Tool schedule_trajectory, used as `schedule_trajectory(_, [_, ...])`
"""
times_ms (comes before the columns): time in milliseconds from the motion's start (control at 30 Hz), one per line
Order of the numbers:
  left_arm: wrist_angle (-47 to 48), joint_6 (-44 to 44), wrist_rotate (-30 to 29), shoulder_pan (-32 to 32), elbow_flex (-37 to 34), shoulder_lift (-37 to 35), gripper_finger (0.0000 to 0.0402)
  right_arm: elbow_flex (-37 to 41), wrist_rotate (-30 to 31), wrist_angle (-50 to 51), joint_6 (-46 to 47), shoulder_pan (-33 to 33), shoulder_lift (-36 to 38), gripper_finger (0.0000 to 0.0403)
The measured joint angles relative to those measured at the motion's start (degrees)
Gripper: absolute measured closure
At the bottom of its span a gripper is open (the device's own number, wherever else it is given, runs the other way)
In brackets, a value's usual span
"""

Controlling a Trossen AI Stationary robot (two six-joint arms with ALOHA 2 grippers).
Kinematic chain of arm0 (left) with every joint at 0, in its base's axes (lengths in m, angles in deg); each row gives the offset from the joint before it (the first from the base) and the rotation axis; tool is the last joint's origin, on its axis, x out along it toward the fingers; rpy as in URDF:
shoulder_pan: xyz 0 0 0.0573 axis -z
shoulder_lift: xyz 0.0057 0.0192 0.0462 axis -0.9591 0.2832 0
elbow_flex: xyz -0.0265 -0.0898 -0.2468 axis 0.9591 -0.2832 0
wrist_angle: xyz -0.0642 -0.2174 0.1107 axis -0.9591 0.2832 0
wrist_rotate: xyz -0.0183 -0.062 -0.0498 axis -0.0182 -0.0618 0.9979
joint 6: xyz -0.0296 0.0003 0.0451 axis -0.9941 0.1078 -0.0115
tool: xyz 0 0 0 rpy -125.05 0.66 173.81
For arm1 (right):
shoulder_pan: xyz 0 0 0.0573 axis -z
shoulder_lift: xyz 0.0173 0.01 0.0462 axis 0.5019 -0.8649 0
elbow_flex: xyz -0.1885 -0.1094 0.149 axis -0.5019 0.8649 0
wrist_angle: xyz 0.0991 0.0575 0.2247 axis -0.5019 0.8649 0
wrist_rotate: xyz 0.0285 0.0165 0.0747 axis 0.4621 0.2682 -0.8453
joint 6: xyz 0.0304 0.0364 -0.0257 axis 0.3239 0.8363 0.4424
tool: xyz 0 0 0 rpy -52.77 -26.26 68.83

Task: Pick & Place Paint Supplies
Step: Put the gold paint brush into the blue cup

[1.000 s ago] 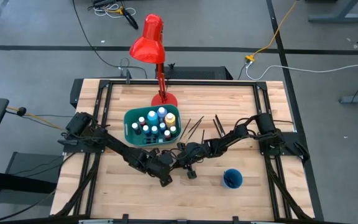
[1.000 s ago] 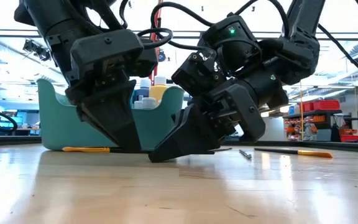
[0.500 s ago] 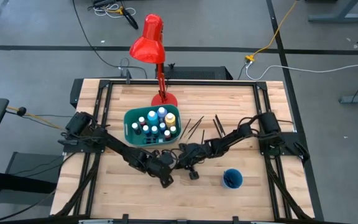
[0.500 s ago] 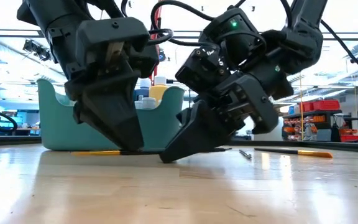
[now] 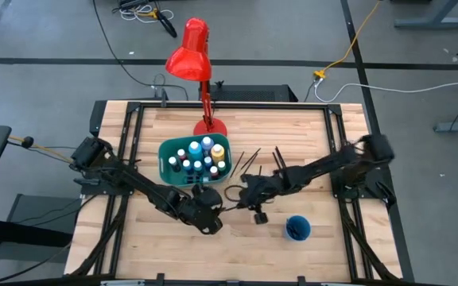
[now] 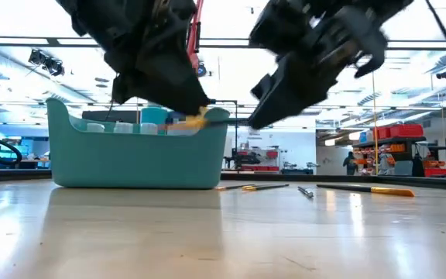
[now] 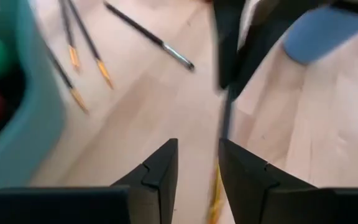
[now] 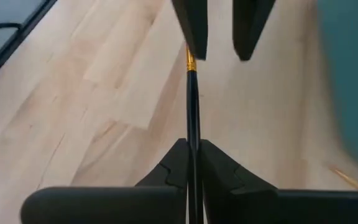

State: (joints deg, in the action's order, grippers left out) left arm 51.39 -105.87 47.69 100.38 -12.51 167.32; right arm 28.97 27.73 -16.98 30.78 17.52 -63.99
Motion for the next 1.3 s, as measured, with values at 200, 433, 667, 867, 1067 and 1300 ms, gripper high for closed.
schedule_trajectory(200, [-2.7,8.6,-11.6,1.5,0.0,-2.1,0.0283,3.3,5.9,5.1,-2.2,-2.5,12.9,0.0379])
schedule_trajectory(433, [-10.9,21.7,-21.4,2.5,0.0,-2.4,0.0283,13.4,7.7,4.8,-0.5,-3.8,34.1,0.0378])
schedule_trajectory(667, [-27.8,30.0,-19.3,-1.5,-0.1,-2.3,0.0283,26.5,3.4,-16.5,3.2,-6.2,48.5,0.0377])
schedule_trajectory(867, [-47.9,43.8,6.7,-8.0,-0.1,-0.9,0.0283,36.8,2.5,-39.1,6.7,-7.0,49.8,0.0376])
schedule_trajectory(1067, [-63.1,46.5,16.7,-12.9,0.0,3.9,0.0283,40.5,0.5,-47.9,10.7,-7.0,49.5,0.0376])
schedule_trajectory(1300, [-65.5,48.4,23.7,-14.8,3.3,8.8,0.0283,40.8,6.0,-47.9,11.1,-7.1,49.0,0.0375])
